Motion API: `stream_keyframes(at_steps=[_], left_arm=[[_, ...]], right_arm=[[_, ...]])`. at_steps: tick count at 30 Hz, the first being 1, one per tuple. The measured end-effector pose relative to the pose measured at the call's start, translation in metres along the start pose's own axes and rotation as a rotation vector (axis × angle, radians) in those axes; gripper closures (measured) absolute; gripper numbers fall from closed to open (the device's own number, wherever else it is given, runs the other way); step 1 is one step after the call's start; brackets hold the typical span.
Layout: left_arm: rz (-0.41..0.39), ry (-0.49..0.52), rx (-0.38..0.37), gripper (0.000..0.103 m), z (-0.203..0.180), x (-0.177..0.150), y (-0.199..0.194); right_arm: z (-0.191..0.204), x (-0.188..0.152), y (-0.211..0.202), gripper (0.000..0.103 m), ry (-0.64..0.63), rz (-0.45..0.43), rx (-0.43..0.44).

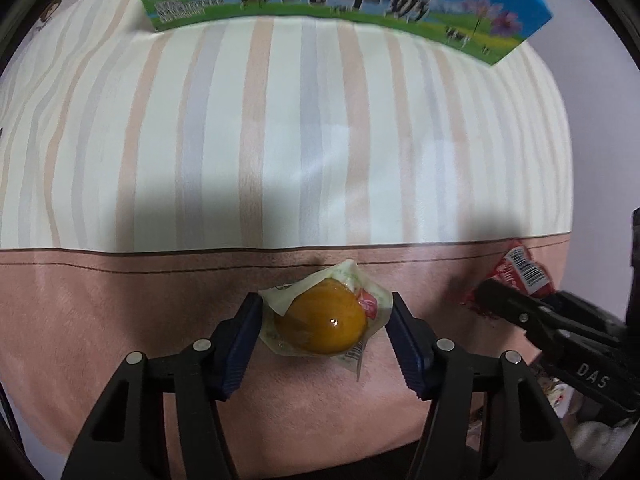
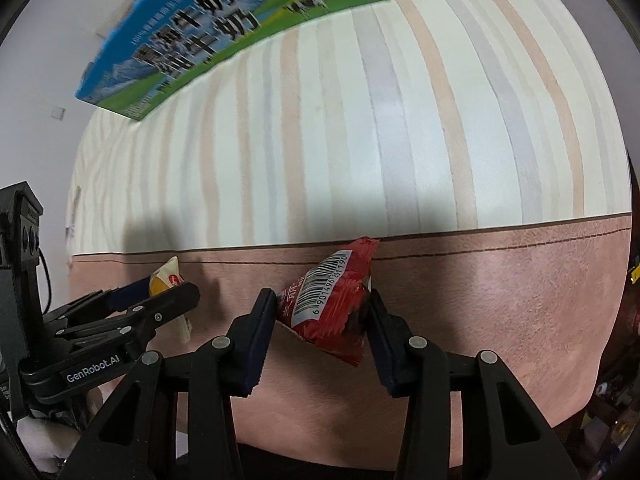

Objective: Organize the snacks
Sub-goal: 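Carry both held snacks into the box and open both tools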

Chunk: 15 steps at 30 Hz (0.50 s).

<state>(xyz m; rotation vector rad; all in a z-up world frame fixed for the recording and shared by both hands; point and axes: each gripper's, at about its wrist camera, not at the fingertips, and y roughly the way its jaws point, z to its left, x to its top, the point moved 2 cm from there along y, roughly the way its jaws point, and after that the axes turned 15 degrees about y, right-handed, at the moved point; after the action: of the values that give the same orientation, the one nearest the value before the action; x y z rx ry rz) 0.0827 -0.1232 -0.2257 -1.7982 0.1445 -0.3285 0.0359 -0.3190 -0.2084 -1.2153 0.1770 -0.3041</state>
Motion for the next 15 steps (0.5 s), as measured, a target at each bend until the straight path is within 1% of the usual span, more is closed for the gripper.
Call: stream_keyframes(at_steps=[5,9,12,15], left_arm=[[-0.060,0.000,-0.036,0.044,-0.003,0.008,-0.034],[-0.126,-0.004,-0.069,0.044,-0.002,0.020,-0.069],[-0.182,0.012,-0.084,0.044,-0.001,0.033,-0.100],[-0.237,0.033,-0.097,0.044,-0.002,0.064,-0.132]], right_arm=[[0.011,0.003,-0.029,0.056,-0.014,-0.039,0.047],[0.023,0.009,-0.063,0.056,-0.040,-0.074,0.103],[0.041,0.023,-0.087,0.056,-0.067,-0.109,0.140],[0.059,0.041,-0.111,0.056,-0.088,-0.143,0.177]])
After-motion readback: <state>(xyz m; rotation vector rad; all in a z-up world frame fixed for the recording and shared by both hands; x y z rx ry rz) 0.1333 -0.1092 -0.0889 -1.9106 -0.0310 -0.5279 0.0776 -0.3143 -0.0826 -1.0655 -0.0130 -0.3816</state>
